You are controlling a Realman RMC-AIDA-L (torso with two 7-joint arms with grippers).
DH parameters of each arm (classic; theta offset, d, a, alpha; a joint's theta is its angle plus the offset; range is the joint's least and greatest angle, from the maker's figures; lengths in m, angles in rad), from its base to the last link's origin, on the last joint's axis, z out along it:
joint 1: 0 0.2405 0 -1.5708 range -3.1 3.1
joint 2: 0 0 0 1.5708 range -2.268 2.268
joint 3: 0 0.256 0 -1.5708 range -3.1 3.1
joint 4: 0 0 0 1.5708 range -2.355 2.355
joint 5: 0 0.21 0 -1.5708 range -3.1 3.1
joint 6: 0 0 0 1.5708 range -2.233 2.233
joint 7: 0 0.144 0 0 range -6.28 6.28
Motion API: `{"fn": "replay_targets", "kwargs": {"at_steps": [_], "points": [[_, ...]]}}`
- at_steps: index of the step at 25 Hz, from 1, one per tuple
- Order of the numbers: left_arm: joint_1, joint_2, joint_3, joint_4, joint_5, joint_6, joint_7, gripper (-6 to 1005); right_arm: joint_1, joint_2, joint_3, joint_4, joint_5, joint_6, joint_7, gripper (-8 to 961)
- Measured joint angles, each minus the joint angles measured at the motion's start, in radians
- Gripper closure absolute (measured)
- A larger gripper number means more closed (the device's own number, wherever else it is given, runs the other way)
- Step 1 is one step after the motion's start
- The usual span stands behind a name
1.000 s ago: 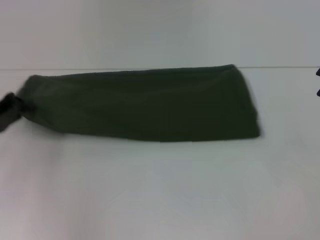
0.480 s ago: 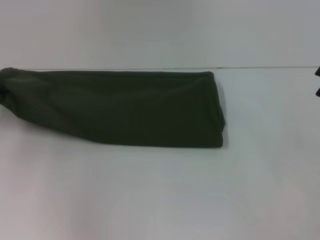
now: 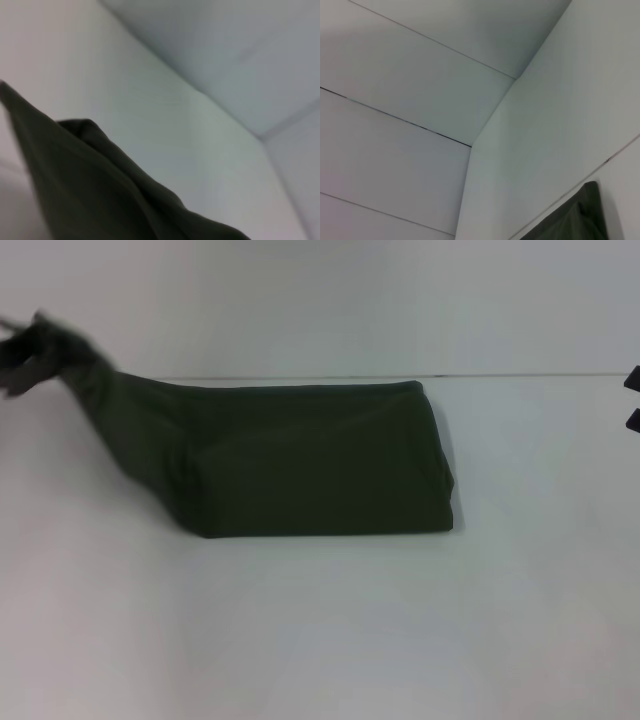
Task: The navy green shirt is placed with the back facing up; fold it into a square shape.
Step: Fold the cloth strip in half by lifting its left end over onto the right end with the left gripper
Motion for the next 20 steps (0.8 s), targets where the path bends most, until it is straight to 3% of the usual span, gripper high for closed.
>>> {"fn": "replay_targets", "kwargs": {"at_steps": [4, 10, 15, 20], "points": [[-0.089, -0.022, 0.012, 0.018, -0.001, 0.083, -0.011, 982, 0.010, 0.000, -0.003, 0.009, -0.001, 0.007, 0.000, 181], [-0.204, -0.070, 0.130, 0.018, -0.008, 0.073, -0.018, 982, 0.015, 0.000, -0.004, 0.010, -0.009, 0.012, 0.000, 182], [-0.246, -0.156, 0.268, 0.013, -0.008, -0.039, 0.008, 982, 0.017, 0.000, -0.004, 0.021, -0.009, 0.019, 0.000, 184], [-0.248, -0.219, 0.429, -0.005, -0.011, -0.167, 0.048, 982, 0.021, 0.000, -0.005, 0.023, -0.009, 0.022, 0.000, 185]]}}
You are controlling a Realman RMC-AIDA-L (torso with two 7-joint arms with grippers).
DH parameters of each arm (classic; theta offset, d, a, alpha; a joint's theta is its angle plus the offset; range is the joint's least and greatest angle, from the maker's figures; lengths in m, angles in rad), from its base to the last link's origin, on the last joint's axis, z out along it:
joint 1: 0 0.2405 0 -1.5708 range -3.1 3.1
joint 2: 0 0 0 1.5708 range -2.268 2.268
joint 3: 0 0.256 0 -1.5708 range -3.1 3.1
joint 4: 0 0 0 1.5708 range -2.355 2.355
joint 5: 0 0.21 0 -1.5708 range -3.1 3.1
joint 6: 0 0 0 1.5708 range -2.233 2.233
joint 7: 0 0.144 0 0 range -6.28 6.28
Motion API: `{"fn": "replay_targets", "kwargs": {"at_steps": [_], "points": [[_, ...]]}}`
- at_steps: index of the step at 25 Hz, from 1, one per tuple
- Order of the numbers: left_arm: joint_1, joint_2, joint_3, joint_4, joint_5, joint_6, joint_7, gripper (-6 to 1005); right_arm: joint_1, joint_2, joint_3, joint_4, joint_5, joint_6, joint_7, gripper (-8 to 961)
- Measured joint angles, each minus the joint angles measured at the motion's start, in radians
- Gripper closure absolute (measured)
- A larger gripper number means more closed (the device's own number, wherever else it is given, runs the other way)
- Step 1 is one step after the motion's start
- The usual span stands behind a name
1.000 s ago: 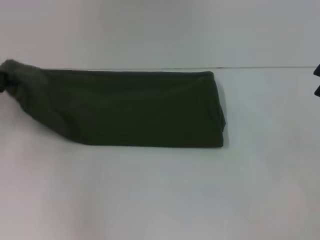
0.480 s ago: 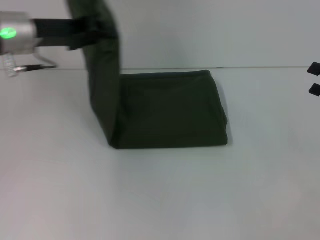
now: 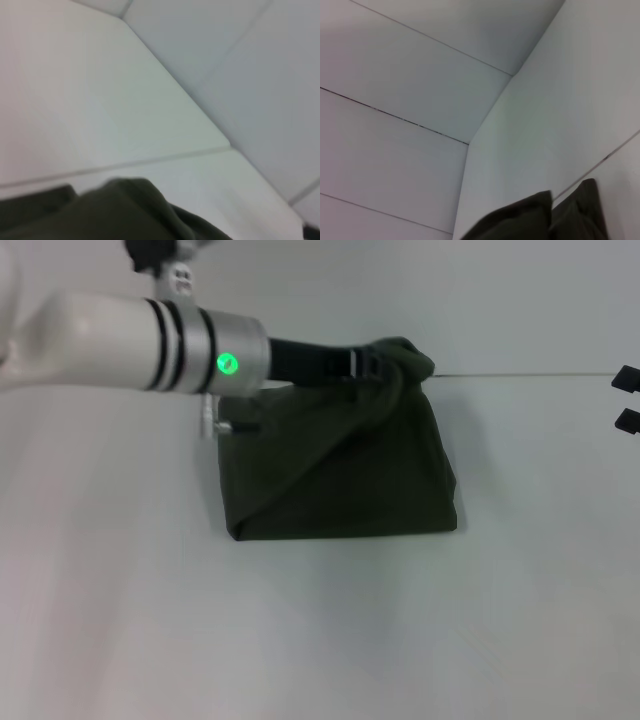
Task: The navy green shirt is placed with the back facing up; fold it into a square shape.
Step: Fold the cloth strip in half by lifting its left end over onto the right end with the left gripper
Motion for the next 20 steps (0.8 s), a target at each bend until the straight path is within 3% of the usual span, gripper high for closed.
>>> {"fn": "replay_targets", "kwargs": {"at_steps": [2, 6, 9, 11, 14, 17, 20], "points": [[0.000, -0.010, 0.069, -0.028, -0.025, -0.018, 0.041, 982, 0.000, 0.000, -0.001, 0.001, 0.000, 0.000, 0.000, 186], [-0.014, -0.008, 0.252, -0.061, -0.050, -0.031, 0.079, 984, 0.000, -0.002, -0.004, 0.013, -0.003, 0.008, 0.000, 187], [-0.013, -0.009, 0.345, -0.027, -0.050, -0.011, 0.098, 947, 0.000, -0.003, -0.006, 0.016, -0.011, 0.015, 0.000, 188], [0.004, -0.007, 0.356, 0.032, -0.052, 0.024, 0.099, 922, 0.000, -0.005, -0.010, 0.016, -0.013, 0.017, 0.000, 188], [0.059, -0.005, 0.277, 0.134, -0.080, 0.075, 0.095, 823, 0.001, -0.009, -0.023, 0.016, -0.016, 0.018, 0.000, 189], [0.132, -0.001, 0.117, 0.179, -0.180, 0.107, 0.077, 723, 0.008, -0.015, -0.033, 0.012, -0.037, 0.018, 0.003, 190], [0.172, 0.025, -0.011, 0.132, -0.229, 0.116, 0.000, 484, 0.029, -0.028, -0.041, 0.011, -0.082, 0.016, 0.015, 191]]}}
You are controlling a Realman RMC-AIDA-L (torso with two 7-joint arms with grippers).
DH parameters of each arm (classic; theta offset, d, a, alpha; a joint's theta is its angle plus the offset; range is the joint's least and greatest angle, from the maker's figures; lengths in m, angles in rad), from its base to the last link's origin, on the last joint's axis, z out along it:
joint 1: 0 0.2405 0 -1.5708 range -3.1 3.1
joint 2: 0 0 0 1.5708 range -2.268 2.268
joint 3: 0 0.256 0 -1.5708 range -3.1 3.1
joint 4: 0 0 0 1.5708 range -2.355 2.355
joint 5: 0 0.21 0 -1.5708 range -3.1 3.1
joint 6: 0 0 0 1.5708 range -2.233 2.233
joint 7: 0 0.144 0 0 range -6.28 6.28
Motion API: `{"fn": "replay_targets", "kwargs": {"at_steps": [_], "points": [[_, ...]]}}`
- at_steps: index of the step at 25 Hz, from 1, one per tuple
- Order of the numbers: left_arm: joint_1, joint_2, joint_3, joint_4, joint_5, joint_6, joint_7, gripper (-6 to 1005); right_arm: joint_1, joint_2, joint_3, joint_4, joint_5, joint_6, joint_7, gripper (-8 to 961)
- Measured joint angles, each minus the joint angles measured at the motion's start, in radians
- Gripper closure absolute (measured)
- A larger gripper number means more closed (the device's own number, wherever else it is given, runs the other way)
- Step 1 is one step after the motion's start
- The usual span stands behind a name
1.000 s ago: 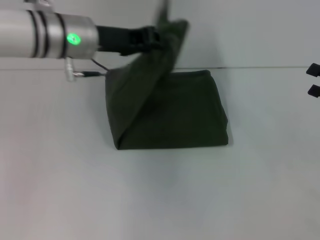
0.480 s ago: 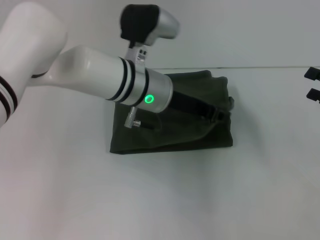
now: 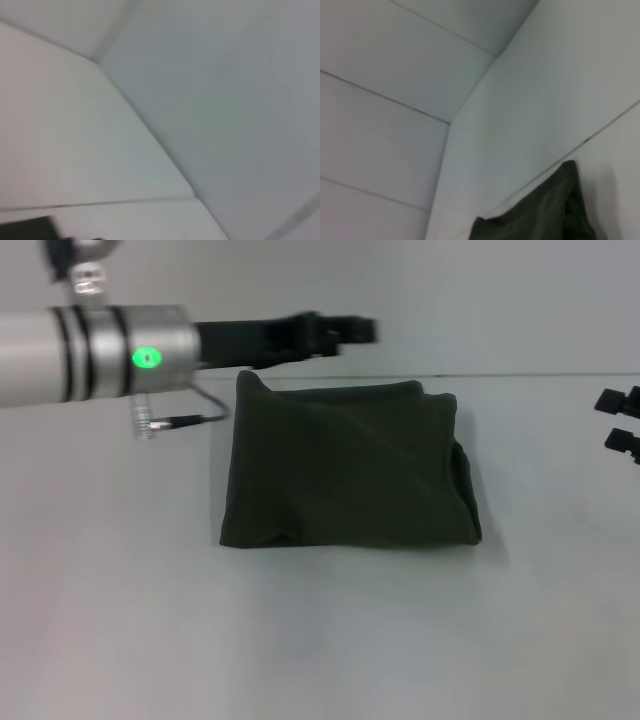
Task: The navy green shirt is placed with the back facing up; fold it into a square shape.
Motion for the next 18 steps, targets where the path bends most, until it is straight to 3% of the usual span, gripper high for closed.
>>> {"fn": "replay_targets", "kwargs": {"at_steps": [5, 9, 12, 16, 18], "points": [[0.049, 0.039, -0.103, -0.088, -0.024, 0.023, -0.091, 380, 0.082, -0.033, -0.027, 0.001, -0.177, 0.006, 0.084, 192], [0.081, 0.043, -0.117, -0.097, -0.050, 0.028, -0.087, 297, 0.184, -0.055, -0.045, 0.000, -0.348, 0.034, 0.174, 193], [0.097, 0.041, -0.124, -0.093, -0.054, 0.019, -0.085, 206, 0.249, -0.052, -0.061, 0.001, -0.418, 0.060, 0.210, 194], [0.100, 0.041, -0.142, -0.090, -0.056, 0.015, -0.078, 65, 0.324, -0.026, -0.157, 0.014, -0.502, 0.139, 0.284, 195], [0.099, 0.041, -0.149, -0.089, -0.058, 0.013, -0.074, 61, 0.359, -0.009, -0.211, 0.032, -0.535, 0.184, 0.318, 196]]}}
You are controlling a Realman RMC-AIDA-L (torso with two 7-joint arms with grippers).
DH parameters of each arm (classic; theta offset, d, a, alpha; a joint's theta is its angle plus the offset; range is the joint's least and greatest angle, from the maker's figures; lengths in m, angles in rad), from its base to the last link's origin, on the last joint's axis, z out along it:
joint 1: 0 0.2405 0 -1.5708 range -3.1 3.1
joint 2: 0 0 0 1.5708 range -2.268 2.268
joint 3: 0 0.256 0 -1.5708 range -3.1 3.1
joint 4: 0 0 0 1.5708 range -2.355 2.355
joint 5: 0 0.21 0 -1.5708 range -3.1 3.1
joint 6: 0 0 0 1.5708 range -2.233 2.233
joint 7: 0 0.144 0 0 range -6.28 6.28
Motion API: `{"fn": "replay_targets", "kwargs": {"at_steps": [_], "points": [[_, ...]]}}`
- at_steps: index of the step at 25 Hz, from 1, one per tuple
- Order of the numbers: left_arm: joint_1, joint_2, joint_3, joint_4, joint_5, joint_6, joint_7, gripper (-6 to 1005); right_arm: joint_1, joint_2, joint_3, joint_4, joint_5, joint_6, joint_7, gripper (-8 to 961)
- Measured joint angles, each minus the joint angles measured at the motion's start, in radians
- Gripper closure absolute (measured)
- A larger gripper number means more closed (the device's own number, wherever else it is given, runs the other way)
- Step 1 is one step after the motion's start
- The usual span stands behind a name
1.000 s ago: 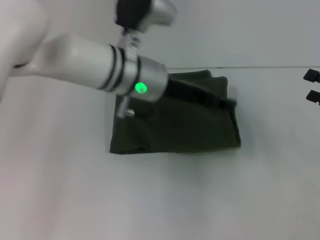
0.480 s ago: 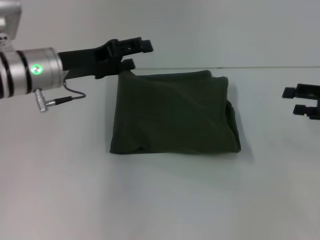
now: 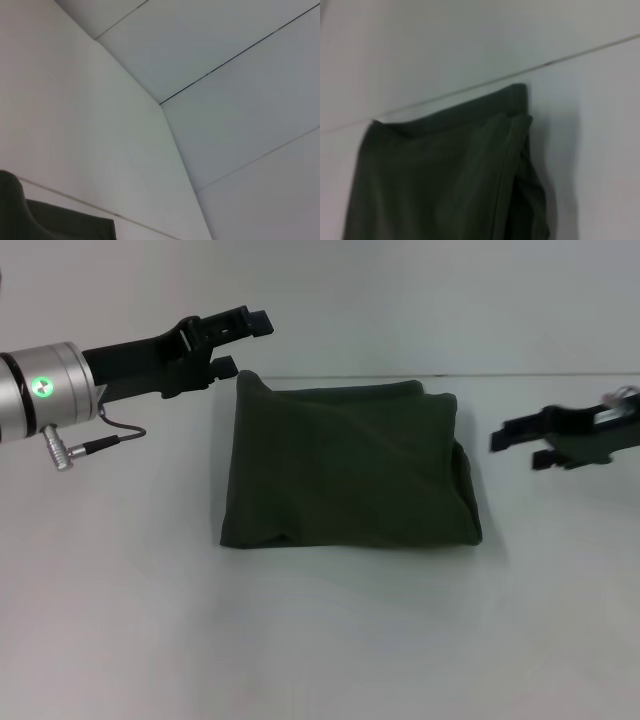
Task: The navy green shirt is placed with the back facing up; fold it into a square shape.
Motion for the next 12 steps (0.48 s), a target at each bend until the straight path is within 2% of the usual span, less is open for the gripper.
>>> {"fn": "replay_targets", "kwargs": {"at_steps": [5, 12], "points": [[0.000, -0.002, -0.003, -0.001, -0.032, -0.002, 0.019, 54, 0.059, 0.034, -0.065, 0.067, -0.024, 0.084, 0.029, 197], [0.003, -0.007, -0.003, -0.005, -0.043, -0.001, 0.028, 54, 0.067, 0.073, -0.063, 0.087, -0.022, 0.136, 0.030, 199]]}}
